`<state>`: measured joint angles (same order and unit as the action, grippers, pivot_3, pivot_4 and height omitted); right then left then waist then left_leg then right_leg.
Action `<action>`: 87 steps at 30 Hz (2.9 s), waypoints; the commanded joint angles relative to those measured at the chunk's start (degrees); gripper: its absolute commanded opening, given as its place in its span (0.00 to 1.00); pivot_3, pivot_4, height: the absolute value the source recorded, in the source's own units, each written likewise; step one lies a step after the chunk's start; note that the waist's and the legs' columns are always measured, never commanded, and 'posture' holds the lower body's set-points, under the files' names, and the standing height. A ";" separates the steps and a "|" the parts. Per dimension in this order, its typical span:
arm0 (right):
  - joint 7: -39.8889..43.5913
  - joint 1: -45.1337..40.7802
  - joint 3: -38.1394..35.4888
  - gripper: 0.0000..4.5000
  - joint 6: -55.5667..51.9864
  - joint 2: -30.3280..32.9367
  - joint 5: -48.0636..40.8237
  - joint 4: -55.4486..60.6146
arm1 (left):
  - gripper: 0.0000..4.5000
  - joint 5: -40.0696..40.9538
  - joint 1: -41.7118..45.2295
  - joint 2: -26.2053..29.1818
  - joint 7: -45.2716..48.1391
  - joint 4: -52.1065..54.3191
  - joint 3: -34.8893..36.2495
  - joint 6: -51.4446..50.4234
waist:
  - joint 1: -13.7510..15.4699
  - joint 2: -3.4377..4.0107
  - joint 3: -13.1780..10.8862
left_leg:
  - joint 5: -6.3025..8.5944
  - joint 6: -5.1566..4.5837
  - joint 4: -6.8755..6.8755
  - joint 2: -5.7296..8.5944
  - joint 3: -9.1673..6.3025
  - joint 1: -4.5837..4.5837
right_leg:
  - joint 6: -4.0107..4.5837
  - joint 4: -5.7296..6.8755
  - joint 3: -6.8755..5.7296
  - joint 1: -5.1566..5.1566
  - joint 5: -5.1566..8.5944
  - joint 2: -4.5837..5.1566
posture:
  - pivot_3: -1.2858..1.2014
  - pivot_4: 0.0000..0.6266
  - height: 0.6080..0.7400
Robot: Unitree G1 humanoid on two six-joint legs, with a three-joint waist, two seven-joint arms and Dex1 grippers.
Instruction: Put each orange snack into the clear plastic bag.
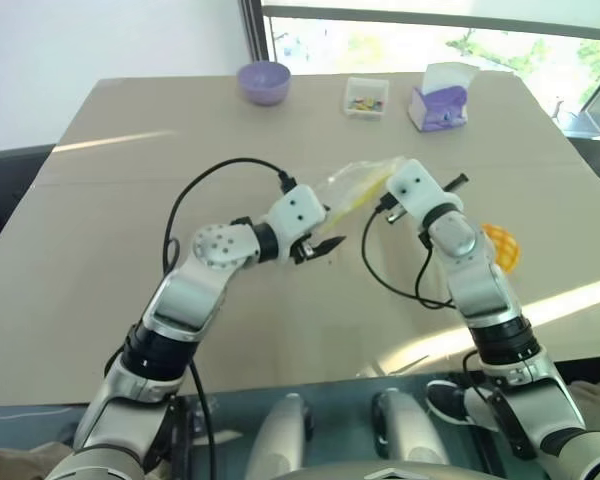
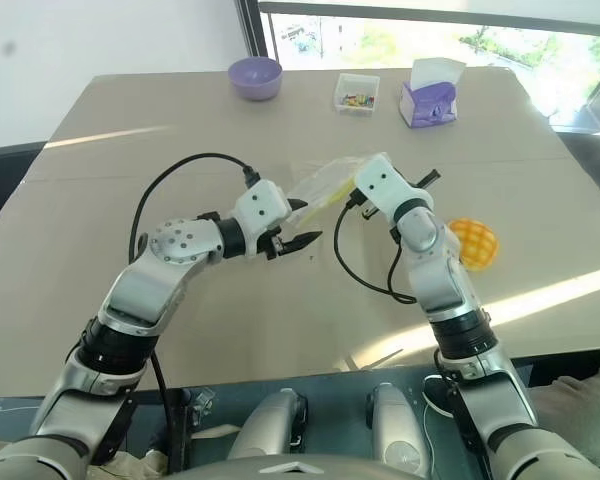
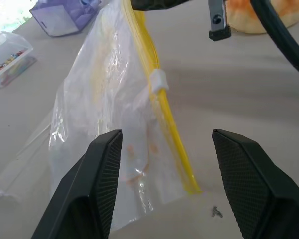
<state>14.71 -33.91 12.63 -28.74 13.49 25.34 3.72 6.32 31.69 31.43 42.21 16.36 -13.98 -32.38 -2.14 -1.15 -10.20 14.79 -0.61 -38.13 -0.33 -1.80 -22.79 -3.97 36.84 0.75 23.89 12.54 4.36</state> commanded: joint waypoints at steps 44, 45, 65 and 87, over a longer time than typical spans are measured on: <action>15.15 16.50 -7.49 0.01 -6.28 6.29 -20.42 29.14 | 0.00 -2.24 9.55 -0.47 11.44 -32.90 4.92 43.65 | 0.37 0.00 0.00 | 0.01 -0.01 -0.16 -0.03 -0.08 -0.02 | -0.01 0.05 -0.10 -0.06 0.00 -0.04 | 0.52 0.24 1.00; 14.87 16.15 -7.62 0.01 -6.84 6.03 -21.10 29.23 | 0.00 -2.33 9.48 -0.67 11.41 -32.78 4.85 43.69 | 0.38 0.00 0.00 | 0.01 -0.01 -0.16 -0.03 -0.07 -0.02 | -0.01 0.05 -0.10 -0.06 0.00 -0.04 | 0.52 0.24 1.00; 8.46 10.19 -3.02 0.01 -7.92 0.26 -22.79 21.61 | 0.00 -1.63 7.09 -1.78 11.71 -28.46 5.24 42.49 | 0.24 0.00 0.00 | 0.01 -0.01 -0.17 -0.05 -0.08 -0.01 | -0.01 0.10 -0.09 -0.06 0.00 -0.07 | 0.52 0.24 1.00; 1.27 6.58 10.50 0.01 13.22 7.09 -5.03 -0.98 | 0.00 -0.77 4.02 -1.43 15.75 -26.64 4.94 43.49 | -0.03 0.02 0.00 | 0.01 -0.01 -0.17 -0.04 -0.03 0.01 | -0.01 0.08 -0.06 -0.05 0.00 -0.06 | 0.52 0.24 1.00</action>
<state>16.47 -25.98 20.74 -20.44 19.61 16.33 2.97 5.65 35.15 29.80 58.53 -11.65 -9.61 10.78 -2.17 -1.13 -10.19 14.79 -0.62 -38.30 -0.38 -1.84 -22.78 -3.97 36.92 0.70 23.84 12.54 4.29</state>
